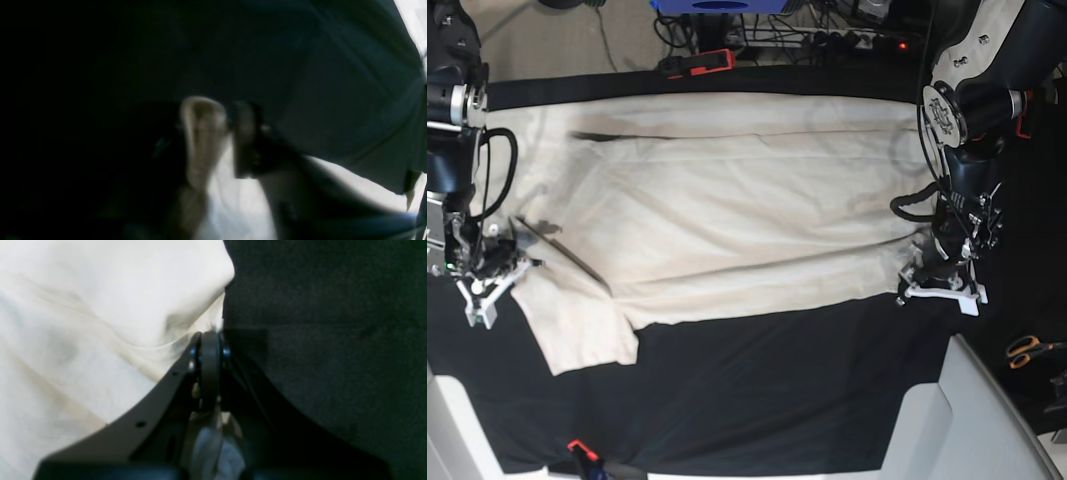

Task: Fold the T-shirt properly
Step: 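Hold the side edge with the left gripper and sleeve with the right, then lift the shirt edge with both grippers and fold it toward the collar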

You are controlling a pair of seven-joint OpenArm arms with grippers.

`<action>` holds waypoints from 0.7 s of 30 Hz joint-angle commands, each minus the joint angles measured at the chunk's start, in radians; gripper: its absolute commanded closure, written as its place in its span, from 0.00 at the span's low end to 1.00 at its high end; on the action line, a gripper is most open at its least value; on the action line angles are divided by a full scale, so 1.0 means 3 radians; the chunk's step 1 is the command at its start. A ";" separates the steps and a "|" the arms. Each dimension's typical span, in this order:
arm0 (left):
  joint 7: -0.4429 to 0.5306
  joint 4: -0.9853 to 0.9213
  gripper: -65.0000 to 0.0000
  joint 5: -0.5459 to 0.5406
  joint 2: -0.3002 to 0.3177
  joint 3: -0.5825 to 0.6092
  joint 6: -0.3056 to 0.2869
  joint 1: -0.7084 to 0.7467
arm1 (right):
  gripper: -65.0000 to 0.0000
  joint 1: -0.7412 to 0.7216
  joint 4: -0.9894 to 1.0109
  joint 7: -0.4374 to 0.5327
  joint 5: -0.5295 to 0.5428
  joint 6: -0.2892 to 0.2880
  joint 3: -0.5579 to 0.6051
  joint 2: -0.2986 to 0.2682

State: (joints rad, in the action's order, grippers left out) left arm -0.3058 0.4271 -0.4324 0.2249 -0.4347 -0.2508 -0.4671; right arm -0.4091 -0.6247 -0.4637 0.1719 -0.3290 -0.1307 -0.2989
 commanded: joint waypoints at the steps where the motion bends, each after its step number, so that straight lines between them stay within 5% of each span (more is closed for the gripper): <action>1: -0.0129 -0.0004 0.91 0.0048 0.0010 0.0014 0.0046 -0.0026 | 1.00 -0.0091 -0.0058 0.0060 0.0008 -0.0005 -0.0002 -0.0050; 2: -0.0129 0.0001 1.00 0.0048 0.0015 0.0014 0.0046 -0.0026 | 1.00 -0.0091 -0.0058 0.0070 0.0008 -0.0005 -0.0002 -0.0050; 6: -0.0124 0.0001 1.00 0.0058 0.0020 0.0025 0.0046 -0.0092 | 1.00 -0.0096 -0.0063 0.0075 0.0008 -0.0005 -0.0002 -0.0050; 12: -0.0119 0.0042 1.00 0.0549 0.0005 0.0485 0.0046 -0.0236 | 1.00 -0.0107 -0.0253 0.0080 0.0008 -0.0005 -0.0002 -0.0050; 21: -0.0155 0.0395 1.00 0.0544 0.0015 0.0480 0.0046 -0.0220 | 1.00 -0.0132 -0.0457 0.0060 -0.0003 -0.0021 0.0008 -0.0060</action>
State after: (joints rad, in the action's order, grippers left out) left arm -0.3687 0.5285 -0.2619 0.2214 -0.2901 -0.2325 -0.5076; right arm -0.4156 -0.7406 -0.4664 0.1680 -0.3325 -0.1280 -0.2981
